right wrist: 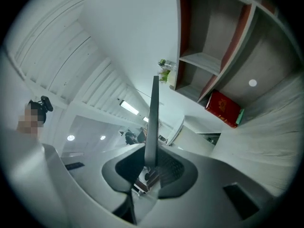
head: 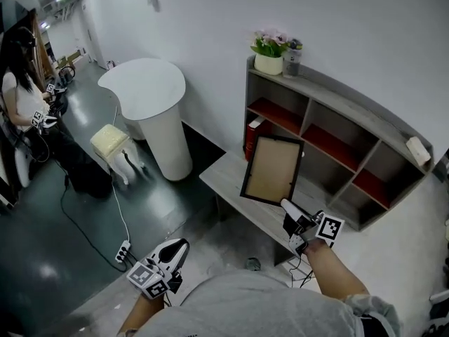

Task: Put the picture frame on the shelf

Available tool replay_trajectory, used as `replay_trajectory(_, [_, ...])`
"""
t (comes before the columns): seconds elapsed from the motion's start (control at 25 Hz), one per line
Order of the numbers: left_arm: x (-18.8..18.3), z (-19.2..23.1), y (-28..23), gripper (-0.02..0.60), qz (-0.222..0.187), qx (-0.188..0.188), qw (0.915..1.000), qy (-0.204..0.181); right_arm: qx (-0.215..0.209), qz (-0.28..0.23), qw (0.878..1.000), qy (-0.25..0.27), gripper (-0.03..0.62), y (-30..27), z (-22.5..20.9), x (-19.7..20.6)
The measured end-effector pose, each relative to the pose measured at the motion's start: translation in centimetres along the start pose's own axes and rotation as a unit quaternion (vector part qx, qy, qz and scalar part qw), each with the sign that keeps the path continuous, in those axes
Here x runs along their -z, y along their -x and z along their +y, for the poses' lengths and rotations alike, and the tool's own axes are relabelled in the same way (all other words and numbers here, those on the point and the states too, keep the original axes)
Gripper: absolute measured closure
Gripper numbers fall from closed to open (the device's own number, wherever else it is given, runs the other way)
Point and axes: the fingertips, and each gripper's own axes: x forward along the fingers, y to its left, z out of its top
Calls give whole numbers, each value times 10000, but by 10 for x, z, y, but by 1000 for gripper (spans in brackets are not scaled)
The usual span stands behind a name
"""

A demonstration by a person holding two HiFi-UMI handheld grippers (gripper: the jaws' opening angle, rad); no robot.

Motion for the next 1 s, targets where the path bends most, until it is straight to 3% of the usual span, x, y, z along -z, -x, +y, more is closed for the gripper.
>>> replay_trajectory(0.48, [-31, 70, -152, 537, -158, -500, 9985, -136, -237, 152, 9978, -608, 522, -90, -139, -104])
replay_trajectory(0.76, [-35, 90, -238, 537, 165, -377, 9991, -142, -188, 188, 9930, -1147, 522, -124, -188, -127])
replay_trajectory(1.0, [-28, 104, -296, 537, 546, -25, 9985, -93, 14, -73, 9887, -1497, 522, -128, -221, -148])
